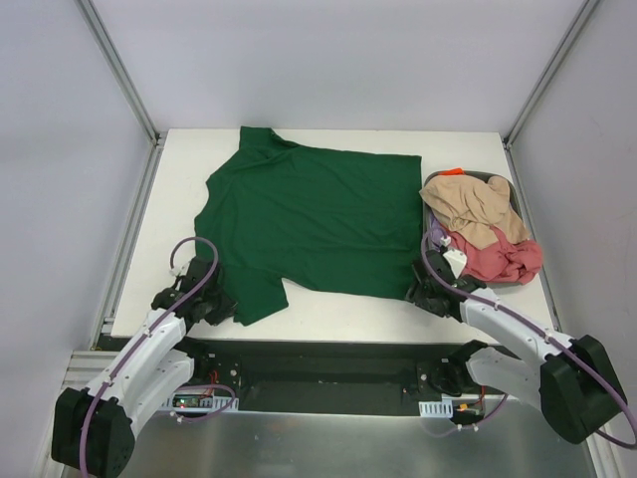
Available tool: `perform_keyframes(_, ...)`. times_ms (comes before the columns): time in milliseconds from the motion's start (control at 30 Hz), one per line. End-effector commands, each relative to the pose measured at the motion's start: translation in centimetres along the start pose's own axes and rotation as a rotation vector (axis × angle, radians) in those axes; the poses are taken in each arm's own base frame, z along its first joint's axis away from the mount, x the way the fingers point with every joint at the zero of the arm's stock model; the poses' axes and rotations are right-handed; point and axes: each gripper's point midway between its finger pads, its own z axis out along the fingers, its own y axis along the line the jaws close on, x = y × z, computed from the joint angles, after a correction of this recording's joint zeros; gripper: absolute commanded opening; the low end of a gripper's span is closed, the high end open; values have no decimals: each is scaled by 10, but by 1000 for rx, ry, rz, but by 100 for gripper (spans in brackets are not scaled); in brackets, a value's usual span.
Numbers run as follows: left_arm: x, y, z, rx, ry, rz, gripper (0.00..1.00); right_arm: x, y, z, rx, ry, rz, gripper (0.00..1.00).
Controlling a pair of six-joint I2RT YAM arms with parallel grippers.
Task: Fold and stack the t-shirts
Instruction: Grap the side of the flattened tshirt closest away from the robot with both arms
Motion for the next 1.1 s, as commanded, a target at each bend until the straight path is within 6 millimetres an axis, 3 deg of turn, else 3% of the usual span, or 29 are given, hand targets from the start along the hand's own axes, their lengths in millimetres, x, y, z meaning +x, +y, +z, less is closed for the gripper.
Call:
perform_keyframes(0,-4,-1,-2,6,-20,45,0,-5,4,5,12,-9,25,54)
perform_keyframes(267,-7,-3,-5,34,-41,66,0,-1,7,12,39,31,-8,45)
perform_keyframes(500,-1,-1,-9,8,-6,21,0,15,-2,5,81,131,-44,11)
perform_keyframes(633,-2,14,-18,-63,-31,-78,0,20,-9,-4,73,142,-62,1)
perform_keyframes(767,-1,15,-32,-10,-56,-95,0,22,-8,-21,20,162,-78,1)
perform_keyframes(900,11,2,-48,95,-4,-150,0,27,-11,-36,-15,192,-106,1)
perform_keyframes(1067,8,14,-80,88,-49,-211,0,36,-9,-48,-70,240,-127,1)
